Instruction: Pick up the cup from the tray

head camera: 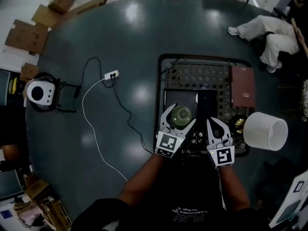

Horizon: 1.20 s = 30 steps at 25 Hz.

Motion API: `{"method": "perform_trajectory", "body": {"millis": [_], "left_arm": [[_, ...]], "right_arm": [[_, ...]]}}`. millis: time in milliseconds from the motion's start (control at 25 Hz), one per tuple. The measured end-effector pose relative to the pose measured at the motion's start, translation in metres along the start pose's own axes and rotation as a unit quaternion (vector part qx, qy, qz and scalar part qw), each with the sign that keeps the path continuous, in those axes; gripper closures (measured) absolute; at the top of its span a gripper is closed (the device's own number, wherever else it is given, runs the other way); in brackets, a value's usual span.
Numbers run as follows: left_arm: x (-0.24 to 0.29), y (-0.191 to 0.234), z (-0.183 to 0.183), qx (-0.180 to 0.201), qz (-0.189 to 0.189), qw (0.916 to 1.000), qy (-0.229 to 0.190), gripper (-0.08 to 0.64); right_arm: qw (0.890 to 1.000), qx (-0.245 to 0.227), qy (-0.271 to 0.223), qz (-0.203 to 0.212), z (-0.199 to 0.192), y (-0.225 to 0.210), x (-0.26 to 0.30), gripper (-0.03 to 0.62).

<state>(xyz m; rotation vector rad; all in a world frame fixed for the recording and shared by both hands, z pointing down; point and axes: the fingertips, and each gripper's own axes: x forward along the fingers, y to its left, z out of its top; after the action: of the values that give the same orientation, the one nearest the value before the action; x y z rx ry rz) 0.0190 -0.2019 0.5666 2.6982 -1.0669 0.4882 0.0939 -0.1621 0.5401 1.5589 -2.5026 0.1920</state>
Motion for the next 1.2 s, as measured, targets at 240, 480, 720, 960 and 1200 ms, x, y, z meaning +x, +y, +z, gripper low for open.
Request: {"method": "perform_trajectory", "body": {"millis": [240, 480, 720, 960, 1200], "left_arm": [[-0.036, -0.014, 0.028, -0.028, -0.002, 0.9995, -0.016, 0.17], [-0.054, -0.014, 0.05, -0.045, 0.01, 0.9984, -0.034, 0.17], [-0.064, -0.011, 0.061, -0.025, 0.023, 0.9985, -0.042, 0.17], [-0.065, -0.002, 0.067, 0.003, 0.038, 0.9983, -0.045, 0.17], [-0.064, 0.008, 0.077, 0.023, 0.051, 0.9969, -0.054, 0.17]], "right_arm": [[1.0, -0.006, -0.024, 0.013, 0.041, 0.01, -0.021, 0.594], [0.999, -0.02, -0.024, 0.024, 0.063, 0.015, -0.023, 0.594], [0.999, -0.034, -0.007, 0.025, 0.065, 0.018, -0.021, 0.594], [0.998, -0.042, -0.028, 0.03, 0.081, 0.018, -0.017, 0.594], [0.998, -0.051, -0.024, 0.042, 0.079, 0.016, -0.02, 0.594]]}}
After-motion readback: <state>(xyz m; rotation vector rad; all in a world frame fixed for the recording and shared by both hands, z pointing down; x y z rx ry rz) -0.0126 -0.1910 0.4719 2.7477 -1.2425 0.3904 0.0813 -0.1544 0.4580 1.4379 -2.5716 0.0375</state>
